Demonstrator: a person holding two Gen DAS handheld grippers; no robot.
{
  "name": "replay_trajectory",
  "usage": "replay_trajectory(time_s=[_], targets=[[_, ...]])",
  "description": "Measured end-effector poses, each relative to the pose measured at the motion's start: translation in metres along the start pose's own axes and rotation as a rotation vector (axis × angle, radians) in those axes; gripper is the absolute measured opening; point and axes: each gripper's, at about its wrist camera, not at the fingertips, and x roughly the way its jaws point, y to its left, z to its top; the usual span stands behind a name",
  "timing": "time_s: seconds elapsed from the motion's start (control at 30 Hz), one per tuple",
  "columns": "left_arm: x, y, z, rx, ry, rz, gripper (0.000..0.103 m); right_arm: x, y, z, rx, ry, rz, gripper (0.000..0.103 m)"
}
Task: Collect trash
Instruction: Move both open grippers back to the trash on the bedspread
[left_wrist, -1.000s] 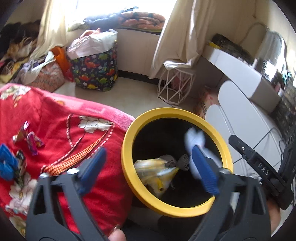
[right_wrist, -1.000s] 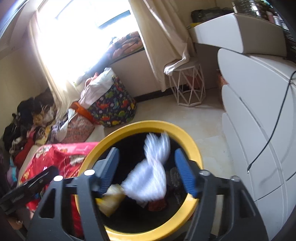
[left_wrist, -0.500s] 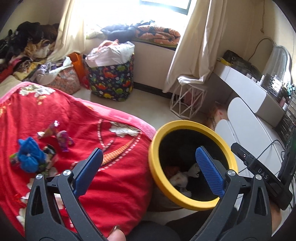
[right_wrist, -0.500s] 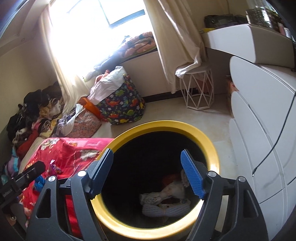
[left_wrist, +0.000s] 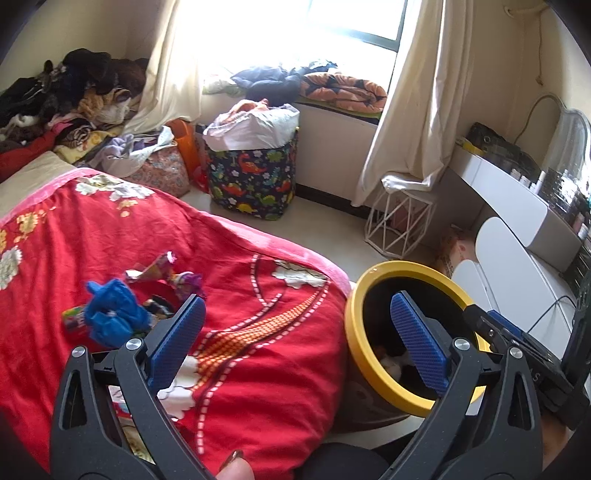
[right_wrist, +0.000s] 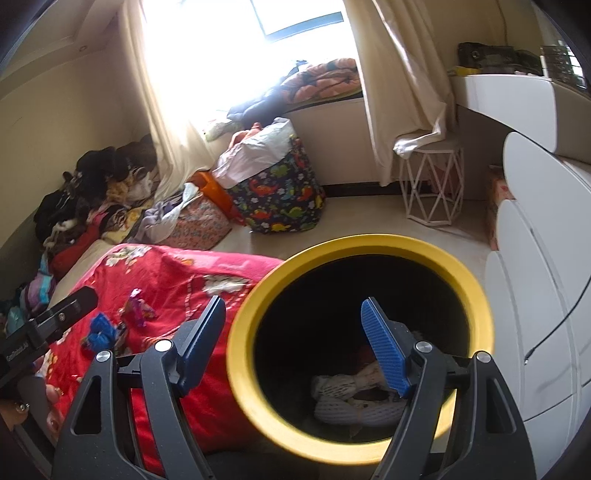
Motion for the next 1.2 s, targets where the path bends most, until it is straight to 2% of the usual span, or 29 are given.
replay_trajectory(time_s=[0.37, 0.83, 1.1, 1.2], targets=[[-0.015, 0.035, 0.002, -0.037, -0.042, 0.059, 0.092, 0.005, 0.044, 0.000, -0.103, 0.018, 0.081, 0.074], [-0.027, 0.098, 0.000, -0.138, -0.048, 0.145, 0.092, 0.020, 0.097, -0.004, -0.200, 0.061, 0.176, 0.074], [-0.026, 0.137, -0.008, -0.216, -0.012, 0.195, 0.091, 0.030, 0.137, -0.023, -0.295, 0.165, 0.317, 0.074], [-0.024, 0.148, -0.011, -0.230, 0.008, 0.207, 0.082, 0.035, 0.150, -0.031, -0.334, 0.206, 0.361, 0.073]])
